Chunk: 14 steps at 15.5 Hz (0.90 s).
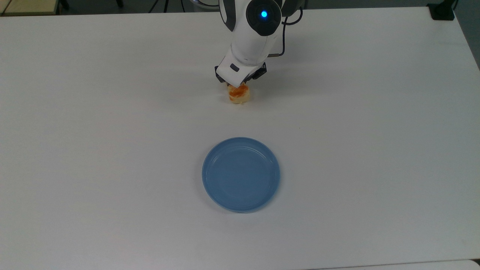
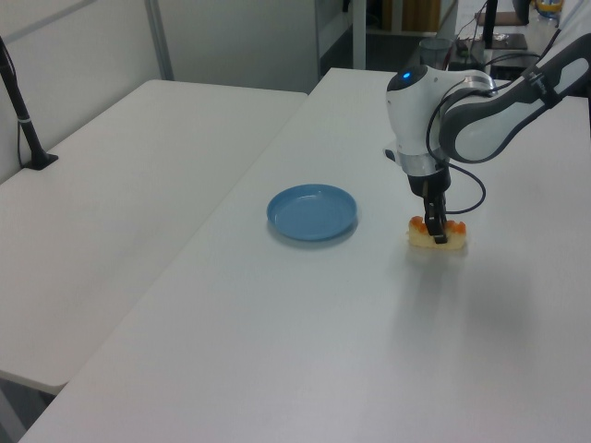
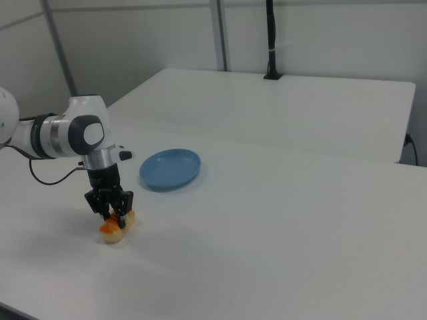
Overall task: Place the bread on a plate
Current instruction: 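Lift the bread roll and carry it over the blue plate, lowering it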
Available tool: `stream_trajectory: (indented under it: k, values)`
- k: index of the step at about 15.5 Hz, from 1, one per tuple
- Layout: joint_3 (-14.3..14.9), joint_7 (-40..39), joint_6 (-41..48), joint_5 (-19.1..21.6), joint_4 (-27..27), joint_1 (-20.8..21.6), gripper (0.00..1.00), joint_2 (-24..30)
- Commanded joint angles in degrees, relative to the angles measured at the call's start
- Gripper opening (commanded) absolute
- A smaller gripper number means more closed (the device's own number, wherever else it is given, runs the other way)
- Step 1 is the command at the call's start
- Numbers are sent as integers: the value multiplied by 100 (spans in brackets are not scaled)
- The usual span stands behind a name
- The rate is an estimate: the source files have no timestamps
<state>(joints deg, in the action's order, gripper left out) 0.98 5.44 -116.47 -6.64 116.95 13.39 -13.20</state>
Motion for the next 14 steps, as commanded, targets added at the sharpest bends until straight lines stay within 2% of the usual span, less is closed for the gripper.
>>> stream_trajectory:
  k: [1, 7, 9, 11, 13, 14]
  values:
    - [34, 151, -121, -119, -14, 50, 23, 46]
    - [104, 116, -113, -31, -1128, -73, 28, -94]
    - [104, 159, -121, -13, -1777, -108, 32, -497]
    - [113, 168, -200, 4, -2393, -134, 32, -980]
    - [165, 282, -594, 4, -2799, -170, 33, -1315]
    - [183, 448, -901, -13, -2887, -170, 37, -1447]
